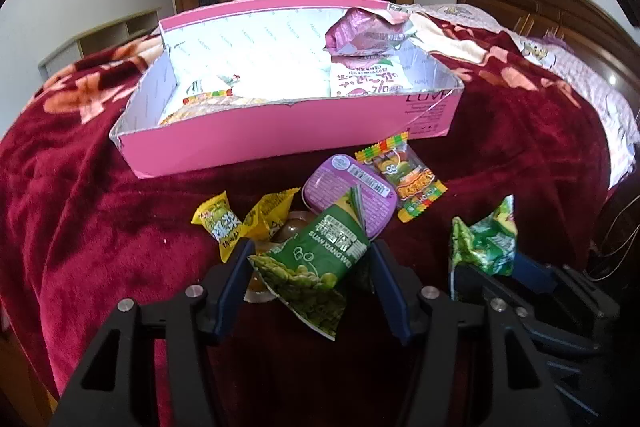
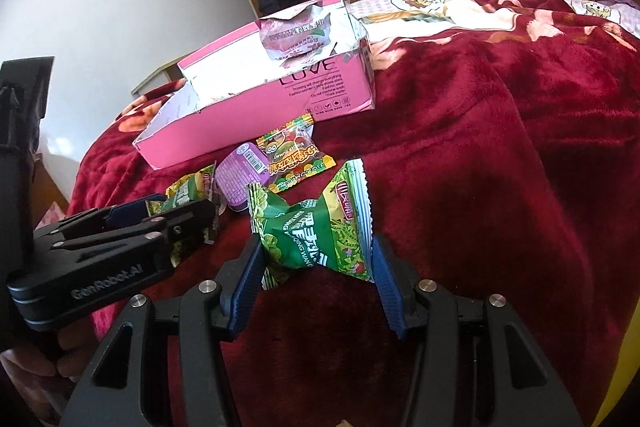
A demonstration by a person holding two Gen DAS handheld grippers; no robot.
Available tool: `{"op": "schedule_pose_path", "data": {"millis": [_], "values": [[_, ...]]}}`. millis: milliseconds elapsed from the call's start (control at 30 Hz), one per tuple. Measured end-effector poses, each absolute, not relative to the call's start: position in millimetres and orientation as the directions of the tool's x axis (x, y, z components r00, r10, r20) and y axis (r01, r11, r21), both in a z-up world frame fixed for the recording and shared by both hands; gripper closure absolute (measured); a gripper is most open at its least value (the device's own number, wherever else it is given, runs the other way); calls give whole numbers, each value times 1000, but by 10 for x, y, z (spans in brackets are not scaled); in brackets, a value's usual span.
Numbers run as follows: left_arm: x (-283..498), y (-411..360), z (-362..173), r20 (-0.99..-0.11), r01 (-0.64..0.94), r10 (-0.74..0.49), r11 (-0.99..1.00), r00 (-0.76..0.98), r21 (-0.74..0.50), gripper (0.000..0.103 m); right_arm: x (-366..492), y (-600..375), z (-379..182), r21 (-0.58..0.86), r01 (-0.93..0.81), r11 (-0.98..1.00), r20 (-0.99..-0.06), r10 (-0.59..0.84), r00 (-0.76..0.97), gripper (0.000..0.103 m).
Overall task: Organize snacks
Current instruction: 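Grasp a green pea snack pack with the left tool while the right tool grasps another green pea pack, then carry both green pea packs up over the pink box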
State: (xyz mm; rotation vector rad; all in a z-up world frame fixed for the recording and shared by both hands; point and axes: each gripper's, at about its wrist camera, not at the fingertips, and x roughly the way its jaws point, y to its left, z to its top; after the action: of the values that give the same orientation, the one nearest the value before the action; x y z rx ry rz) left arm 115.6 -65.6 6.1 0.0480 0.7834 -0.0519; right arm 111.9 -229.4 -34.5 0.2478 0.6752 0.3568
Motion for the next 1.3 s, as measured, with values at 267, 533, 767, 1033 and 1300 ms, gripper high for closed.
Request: {"op": "schedule_pose_path", "data": {"millis": [267,533,767,1033,1300], "values": [[1080,-606,149,-684,57,-32,998,729,15,41,1122,-2295,-349,334,-241,911,-562,397,725,50],[993,-520,223,-661,49,-36,999,749,1,41,1131,-2276,-351,322,-233,918,-567,383,729,50],[918,-339,298,-639,17,-30,1000,769,-26,41,1116,-2233,-343,296,-223,929,-572,359,738,50],[857,-156,335,-630,-5,-29,999,776,-52,41,1067,-2177,-287,259,-229,938,-570,340,748,52],[817,18,339,-622,-12,-48,996,782,-91,41,1014,-2078,-157,275,-258,926,-579,374,725,54]]}}
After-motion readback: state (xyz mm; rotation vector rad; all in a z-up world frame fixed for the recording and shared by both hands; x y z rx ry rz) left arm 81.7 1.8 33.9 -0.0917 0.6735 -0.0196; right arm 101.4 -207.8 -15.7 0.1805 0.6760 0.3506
